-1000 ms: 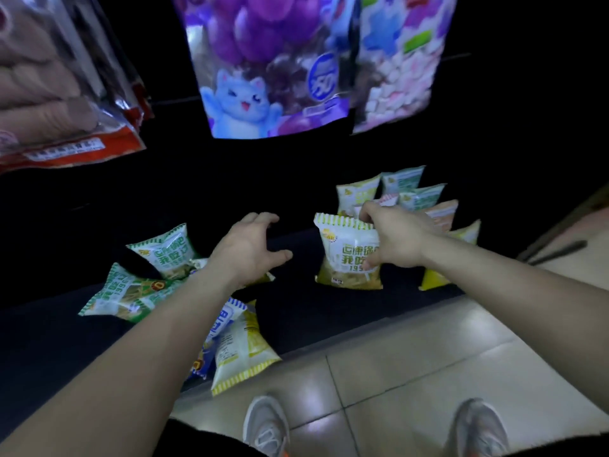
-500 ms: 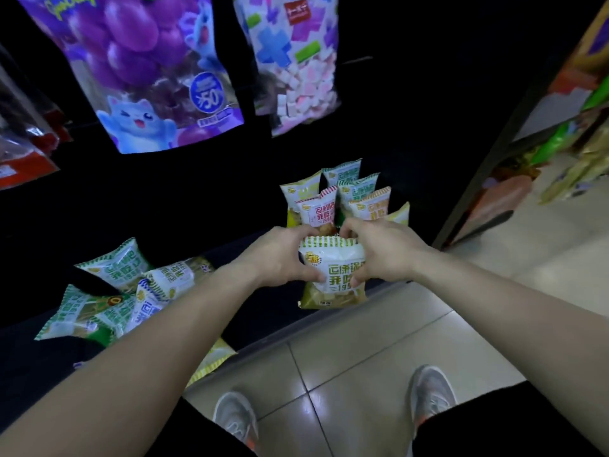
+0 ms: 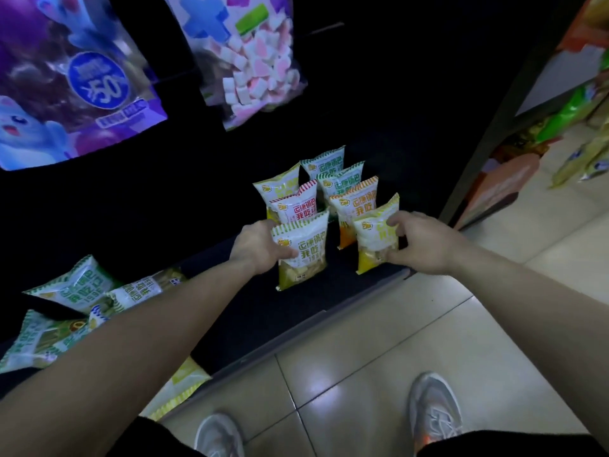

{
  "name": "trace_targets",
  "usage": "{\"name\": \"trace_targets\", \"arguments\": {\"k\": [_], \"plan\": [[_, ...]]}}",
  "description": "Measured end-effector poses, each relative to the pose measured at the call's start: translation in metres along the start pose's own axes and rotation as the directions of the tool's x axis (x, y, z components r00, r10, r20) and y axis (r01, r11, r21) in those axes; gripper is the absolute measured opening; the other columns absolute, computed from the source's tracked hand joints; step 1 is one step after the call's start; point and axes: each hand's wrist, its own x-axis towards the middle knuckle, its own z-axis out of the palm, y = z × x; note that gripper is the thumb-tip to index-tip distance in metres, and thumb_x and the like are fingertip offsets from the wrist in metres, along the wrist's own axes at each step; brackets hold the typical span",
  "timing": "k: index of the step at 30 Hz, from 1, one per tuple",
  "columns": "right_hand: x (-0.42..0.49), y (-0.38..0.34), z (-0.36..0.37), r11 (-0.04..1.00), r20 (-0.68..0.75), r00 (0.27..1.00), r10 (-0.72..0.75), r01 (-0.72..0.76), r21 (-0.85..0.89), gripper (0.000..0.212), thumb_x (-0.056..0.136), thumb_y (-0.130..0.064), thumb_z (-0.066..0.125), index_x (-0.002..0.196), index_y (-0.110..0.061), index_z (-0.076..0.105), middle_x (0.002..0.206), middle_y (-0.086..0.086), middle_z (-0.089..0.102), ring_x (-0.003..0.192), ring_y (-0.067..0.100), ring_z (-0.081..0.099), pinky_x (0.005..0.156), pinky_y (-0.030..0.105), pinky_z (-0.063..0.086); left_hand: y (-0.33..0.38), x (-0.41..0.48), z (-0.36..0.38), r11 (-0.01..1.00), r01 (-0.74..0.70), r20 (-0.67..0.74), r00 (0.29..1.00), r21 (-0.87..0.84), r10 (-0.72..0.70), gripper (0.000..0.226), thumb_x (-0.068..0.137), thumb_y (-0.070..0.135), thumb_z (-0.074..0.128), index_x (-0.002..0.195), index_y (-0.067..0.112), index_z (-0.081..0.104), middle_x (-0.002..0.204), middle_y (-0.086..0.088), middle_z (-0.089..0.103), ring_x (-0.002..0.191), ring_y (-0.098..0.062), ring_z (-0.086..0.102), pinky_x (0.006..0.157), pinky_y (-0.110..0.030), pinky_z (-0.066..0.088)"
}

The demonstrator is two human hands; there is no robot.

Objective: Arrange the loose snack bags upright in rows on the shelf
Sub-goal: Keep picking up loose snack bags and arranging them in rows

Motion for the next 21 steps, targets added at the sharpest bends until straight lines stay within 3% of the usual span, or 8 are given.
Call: {"name": "trace_targets", "arguments": {"k": [2,5,9,16,21], "plan": [[0.004,0.007,0.008,0.999,0.039,0.999,0.018,-0.017,-0.029,0.082,0.076,-0.054,0.072,0.144,-0.021,0.041,0.127,0.004,0.052,0.115,0.023,0.053,0.096,0.040,0.047,-0.002,0.020,0.008,0.999,0.048,-0.029,0.998,-0.011,-0.049,0.092,0.069,0.047,0.087,0.145,0.015,0.046,0.134,-0.005,0.060,0.117,-0.023,0.059,0.091,-0.032,0.052],[0.007,0.009,0.018,0.997,0.084,0.996,0.013,-0.006,-0.079,0.077,0.080,-0.053,0.070,0.144,-0.024,0.040,0.129,0.003,0.050,0.117,0.022,0.053,0.095,0.037,0.047,-0.003,0.044,0.024,0.996,0.066,-0.030,0.997,-0.054,-0.067,0.091,0.073,0.042,0.085,0.147,0.012,0.042,0.143,-0.007,0.052,0.127,-0.025,0.052,0.090,-0.028,0.045],[0.011,0.003,0.028,0.992,0.123,0.992,0.009,0.007,-0.123,0.069,0.085,-0.052,0.066,0.143,-0.028,0.039,0.133,0.000,0.047,0.121,0.022,0.052,0.094,0.037,0.047,-0.005,0.067,0.048,0.990,0.099,0.006,0.995,-0.105,-0.098,0.081,0.076,0.035,0.085,0.143,0.011,0.046,0.140,-0.005,0.054,0.125,-0.023,0.054,0.085,-0.024,0.043],[0.016,-0.003,0.035,0.989,0.189,0.982,-0.002,0.031,-0.147,0.064,0.085,-0.051,0.063,0.141,-0.029,0.041,0.129,-0.001,0.047,0.120,0.023,0.052,0.096,0.041,0.048,-0.004,0.084,0.069,0.979,0.128,-0.046,0.990,-0.158,-0.136,0.076,0.079,0.029,0.082,0.142,0.015,0.042,0.131,-0.006,0.060,0.114,-0.024,0.061,0.089,-0.035,0.054],[0.016,0.000,0.035,0.987,0.209,0.978,-0.005,0.039,-0.157,0.065,0.085,-0.052,0.063,0.141,-0.028,0.041,0.127,0.000,0.047,0.118,0.023,0.052,0.096,0.042,0.048,0.000,0.085,0.069,0.996,0.087,-0.095,0.992,-0.009,-0.087,0.075,0.080,0.032,0.080,0.141,0.018,0.039,0.141,-0.007,0.048,0.121,-0.027,0.054,0.089,-0.038,0.051]]}}
